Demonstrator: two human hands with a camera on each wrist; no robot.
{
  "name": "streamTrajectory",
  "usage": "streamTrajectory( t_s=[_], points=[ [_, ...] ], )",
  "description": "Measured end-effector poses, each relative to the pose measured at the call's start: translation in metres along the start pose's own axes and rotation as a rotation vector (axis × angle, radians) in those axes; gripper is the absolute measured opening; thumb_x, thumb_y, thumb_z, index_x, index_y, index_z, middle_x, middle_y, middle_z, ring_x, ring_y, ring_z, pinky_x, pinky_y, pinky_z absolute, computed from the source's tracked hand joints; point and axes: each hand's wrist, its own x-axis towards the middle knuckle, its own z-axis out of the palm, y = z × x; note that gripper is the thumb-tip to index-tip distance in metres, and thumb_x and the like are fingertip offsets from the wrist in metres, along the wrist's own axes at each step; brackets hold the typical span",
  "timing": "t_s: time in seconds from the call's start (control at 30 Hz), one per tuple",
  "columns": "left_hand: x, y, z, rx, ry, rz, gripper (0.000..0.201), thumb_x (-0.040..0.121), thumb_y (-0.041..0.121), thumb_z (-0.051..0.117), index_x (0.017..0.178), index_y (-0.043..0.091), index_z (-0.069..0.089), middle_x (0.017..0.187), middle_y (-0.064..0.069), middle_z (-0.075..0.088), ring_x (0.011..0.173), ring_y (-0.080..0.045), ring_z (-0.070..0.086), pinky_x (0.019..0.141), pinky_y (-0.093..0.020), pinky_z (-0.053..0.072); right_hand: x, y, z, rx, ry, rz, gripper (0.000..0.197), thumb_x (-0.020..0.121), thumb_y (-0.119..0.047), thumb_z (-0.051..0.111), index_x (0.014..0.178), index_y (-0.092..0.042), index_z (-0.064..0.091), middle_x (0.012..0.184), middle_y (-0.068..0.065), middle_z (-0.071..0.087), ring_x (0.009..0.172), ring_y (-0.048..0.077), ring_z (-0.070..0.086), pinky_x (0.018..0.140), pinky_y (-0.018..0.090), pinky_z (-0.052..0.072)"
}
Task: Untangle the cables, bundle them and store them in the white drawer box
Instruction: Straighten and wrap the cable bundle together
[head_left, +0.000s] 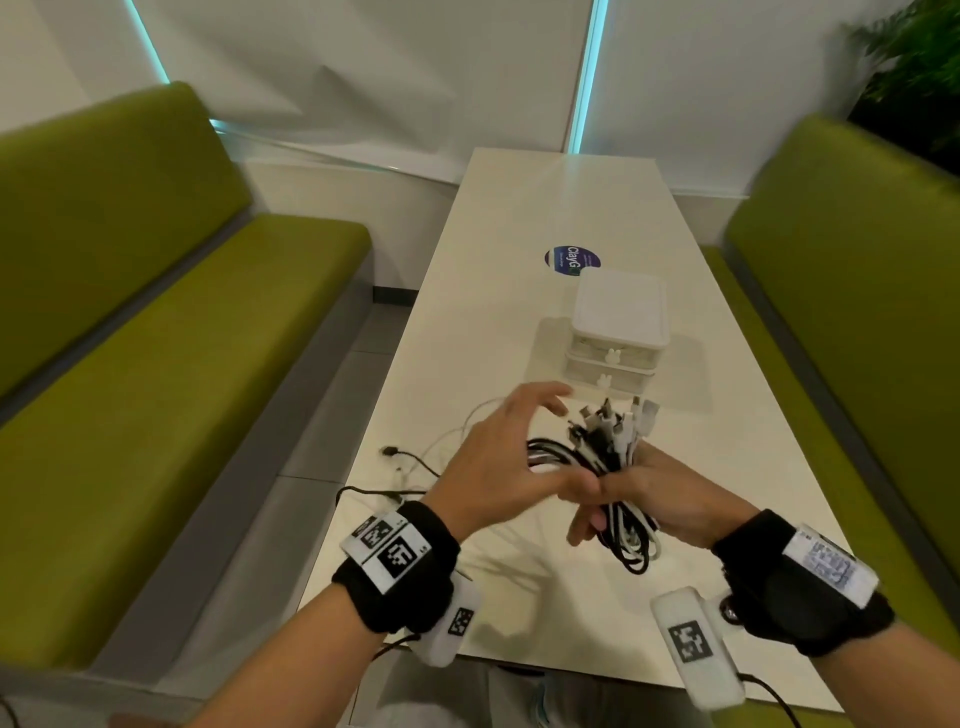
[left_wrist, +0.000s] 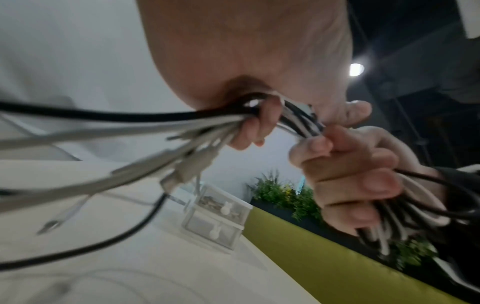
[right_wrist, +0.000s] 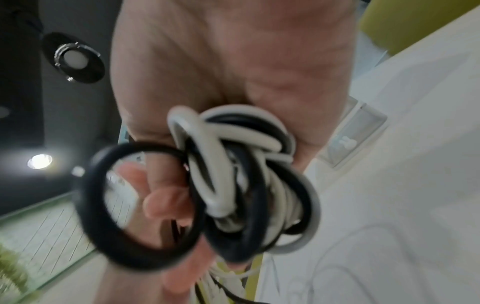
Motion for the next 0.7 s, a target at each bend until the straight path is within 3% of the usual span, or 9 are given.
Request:
streamTrajectory(
  t_s=[0.1,0.2,0.37,0.43,0.53,0.63,0.7],
  points=[
    [-0.002,-0.012,-0.001,-0.077,-0.010,-0.085,0.039,0.085,0.060,0.055,0.113,0.032,0.058,0.090,0.012,0.067,0.069,-0.004,0.059,0.070,-0.028,0.048,0.004,0.009,-0.003,0.126,0.081,-0.047,0.009,0.080,-0.015,0.069,0.072,-0.012,0.065,0.055,0.010,0.049,0.057,0.030,0.063,0.061,0.036,0.048],
    [-0.006,-0.010,-0.001,-0.104,-0.053,-0.152,0.044,0.095,0.059,0.043,0.083,0.021,0.062,0.056,0.008,0.056,0.053,-0.006,0.049,0.061,-0.027,0.040,0.007,0.017,0.000,0.247,0.150,-0.096,0.022,0.082,-0.019,0.070,0.062,-0.016,0.061,0.058,0.011,0.044,0.053,0.025,0.056,0.063,0.040,0.045],
    [-0.004,-0.007,-0.001,-0.379,0.007,-0.266,0.060,0.095,0.062,0.041,0.075,0.006,0.053,0.059,0.003,0.044,0.055,-0.014,0.039,0.063,-0.033,0.040,0.012,0.020,0.008,0.333,0.257,-0.161,0.034,0.082,-0.025,0.068,0.054,-0.017,0.051,0.068,0.020,0.041,0.055,0.026,0.054,0.057,0.032,0.048],
    [-0.003,0.003,0.003,-0.521,0.026,-0.328,0.055,0.095,0.057,0.041,0.071,0.008,0.047,0.061,-0.002,0.035,0.051,-0.013,0.029,0.053,-0.031,0.033,0.015,0.021,0.012,0.350,0.274,-0.182,0.030,0.082,-0.024,0.070,0.060,-0.014,0.052,0.061,0.015,0.040,0.054,0.026,0.054,0.062,0.038,0.047],
    [-0.004,0.010,0.012,-0.508,0.048,-0.356,0.054,0.100,0.052,0.037,0.071,0.007,0.044,0.054,0.011,0.031,0.046,-0.008,0.025,0.049,-0.023,0.023,0.017,0.022,0.016,0.285,0.303,-0.196,0.021,0.082,-0.028,0.073,0.081,-0.009,0.064,0.059,0.009,0.048,0.057,0.027,0.057,0.063,0.041,0.042],
    [-0.003,0.013,0.017,-0.516,0.054,-0.356,0.054,0.097,0.056,0.036,0.067,0.011,0.043,0.047,0.015,0.033,0.042,-0.004,0.028,0.049,-0.023,0.024,0.014,0.021,0.020,0.195,0.334,-0.204,0.029,0.084,-0.034,0.075,0.088,-0.006,0.069,0.077,0.022,0.065,0.063,0.027,0.062,0.051,0.028,0.043],
    [-0.001,0.017,0.019,-0.491,0.031,-0.364,0.053,0.098,0.055,0.034,0.069,0.014,0.050,0.043,0.015,0.041,0.038,-0.002,0.037,0.048,-0.021,0.029,0.013,0.019,0.026,0.245,0.311,-0.214,0.027,0.084,-0.029,0.073,0.105,-0.012,0.070,0.096,0.017,0.072,0.077,0.022,0.069,0.058,0.024,0.051]
  ],
)
